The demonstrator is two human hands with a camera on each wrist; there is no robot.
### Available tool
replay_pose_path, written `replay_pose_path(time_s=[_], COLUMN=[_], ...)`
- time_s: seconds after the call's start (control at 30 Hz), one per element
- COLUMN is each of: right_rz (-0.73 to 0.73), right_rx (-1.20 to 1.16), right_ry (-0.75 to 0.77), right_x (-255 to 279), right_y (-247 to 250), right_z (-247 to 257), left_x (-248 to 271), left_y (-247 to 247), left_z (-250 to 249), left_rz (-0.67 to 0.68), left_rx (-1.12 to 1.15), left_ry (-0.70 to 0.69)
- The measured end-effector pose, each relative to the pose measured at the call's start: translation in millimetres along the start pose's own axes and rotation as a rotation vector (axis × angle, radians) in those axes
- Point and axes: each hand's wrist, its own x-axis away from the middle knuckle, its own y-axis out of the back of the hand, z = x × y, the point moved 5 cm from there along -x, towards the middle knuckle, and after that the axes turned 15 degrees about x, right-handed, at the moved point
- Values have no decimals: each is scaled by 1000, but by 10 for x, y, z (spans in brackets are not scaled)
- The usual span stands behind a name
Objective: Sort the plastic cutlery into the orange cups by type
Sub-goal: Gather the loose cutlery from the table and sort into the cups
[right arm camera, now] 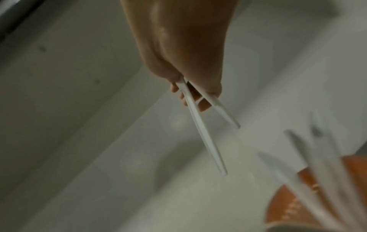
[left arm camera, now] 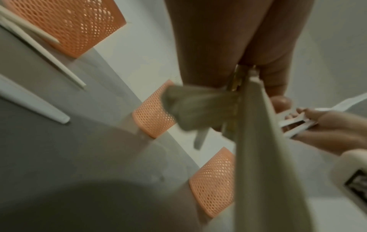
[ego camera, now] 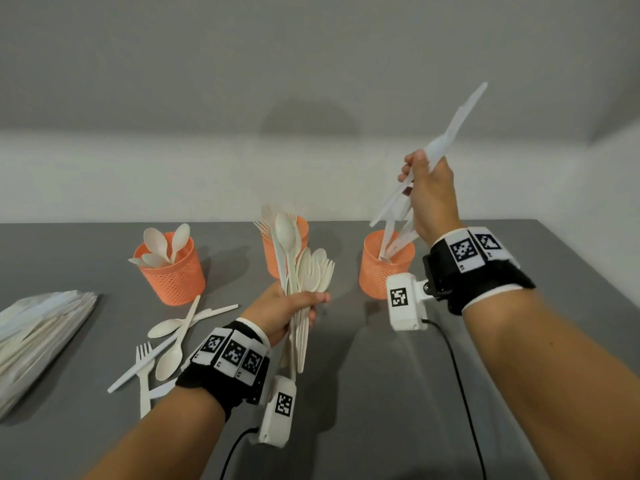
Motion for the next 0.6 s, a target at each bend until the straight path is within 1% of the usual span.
replay_pose_path(time_s=[0.07, 0.2, 0.33, 0.4, 0.47, 0.53, 0.57, 0.6], right_rz=[-2, 115, 220, 228, 179, 96, 68, 77], right_rx=[59, 127, 199, 203, 291, 376, 379, 353], right_ry=[27, -30, -101, -99, -4, 159, 230, 276], right_x=[-88, -72, 4, 3, -22, -3, 43, 115], right_y=[6, -138, -219, -231, -209, -176, -181, -218], right_z=[-165, -627, -886, -885, -764, -505, -353, -207], left_x=[-17, -83, -136, -146, -150, -166, -175, -189], left_y=[-38, -59, -38, -48, -54, -37, -33, -30], left_z=[-38, -54, -54, -65, -81, -79, -78, -75], left_rz=[18, 17, -1, 12, 13, -29, -54, -75], left_rx=[34, 63, 76, 120, 136, 117, 111, 107], left_ry=[-33, -61, -20, 1, 7, 3, -8, -22])
